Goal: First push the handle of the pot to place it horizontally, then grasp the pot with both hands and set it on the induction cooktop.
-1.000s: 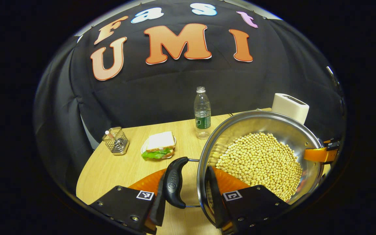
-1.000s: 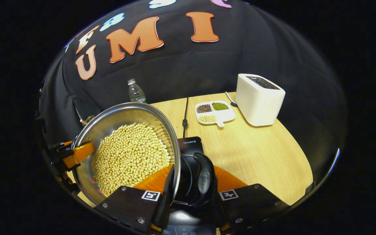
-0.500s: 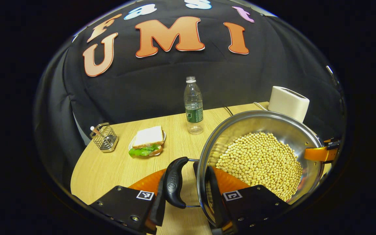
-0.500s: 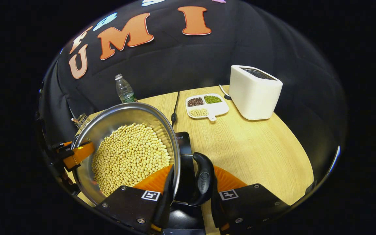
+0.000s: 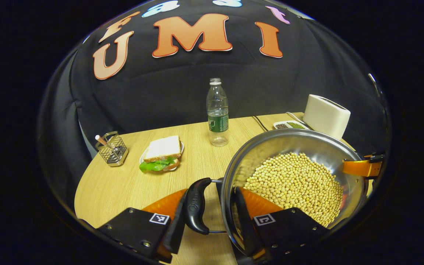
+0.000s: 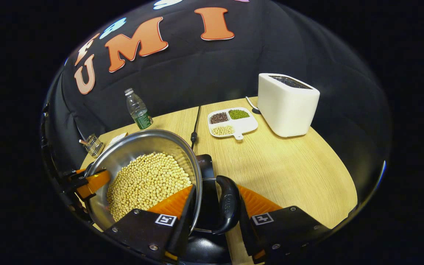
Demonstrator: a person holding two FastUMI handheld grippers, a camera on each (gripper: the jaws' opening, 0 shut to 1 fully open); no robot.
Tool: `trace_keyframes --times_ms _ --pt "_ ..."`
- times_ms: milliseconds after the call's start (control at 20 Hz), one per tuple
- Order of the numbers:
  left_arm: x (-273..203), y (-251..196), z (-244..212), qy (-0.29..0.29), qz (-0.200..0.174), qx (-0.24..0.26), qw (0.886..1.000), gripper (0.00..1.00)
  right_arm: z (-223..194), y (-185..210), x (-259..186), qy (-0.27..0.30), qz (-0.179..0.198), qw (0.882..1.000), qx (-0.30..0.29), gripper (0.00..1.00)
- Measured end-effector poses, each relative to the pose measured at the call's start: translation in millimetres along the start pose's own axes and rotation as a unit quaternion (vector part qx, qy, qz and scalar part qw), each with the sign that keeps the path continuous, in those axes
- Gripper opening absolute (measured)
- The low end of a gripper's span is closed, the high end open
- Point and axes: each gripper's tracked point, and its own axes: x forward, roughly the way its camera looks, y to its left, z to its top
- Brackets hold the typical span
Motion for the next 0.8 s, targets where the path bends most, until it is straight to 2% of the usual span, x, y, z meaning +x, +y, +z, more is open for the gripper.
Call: trace_keyframes --times_ms 50,100,150,250,300,400,550,650,800 --pt "-3.9 1.8 3.9 -0.007 0.006 0.006 1.0 0.68 7.7 -1.6 -3.0 -0.018 -0.006 1.0 -0.011 0.64" --pt "-5.1 0.7 9.5 -0.018 0.006 0.007 1.0 0.69 19.1 -4.6 -8.8 -0.041 -0.014 0.999 -0.018 0.59" --pt "-11.5 4.6 22.2 -0.036 0.013 0.011 0.999 0.69 30.1 -7.8 -16.8 -0.062 -0.019 0.998 -0.022 0.66" --pt "-34.7 13.1 52.2 -0.077 0.025 0.011 0.997 0.74 60.0 -10.8 -41.9 -0.11 -0.022 0.993 -0.025 0.72" --pt "-49.6 14.2 67.5 -0.102 0.026 0.002 0.994 0.78 77.2 -11.1 -58.4 -0.138 -0.02 0.99 -0.026 0.74" --pt "-85.2 17.1 101.9 -0.15 0.02 -0.027 0.988 0.77 109.7 -8.5 -95.6 -0.196 -0.014 0.98 -0.035 0.78" --pt "-148.6 22.3 162.5 -0.24 0.01 -0.052 0.969 0.77 151.3 0.5 -161.2 -0.28 0.002 0.959 -0.054 0.86" --pt "-197.0 22.7 198.2 -0.301 -0.003 -0.066 0.951 0.78 173.9 -0.2 -201.3 -0.325 -0.002 0.943 -0.07 0.93" --pt "-264.1 26.8 233.6 -0.374 -0.004 -0.079 0.924 0.77 196.0 3.5 -254.8 -0.37 -0.001 0.925 -0.084 0.93"
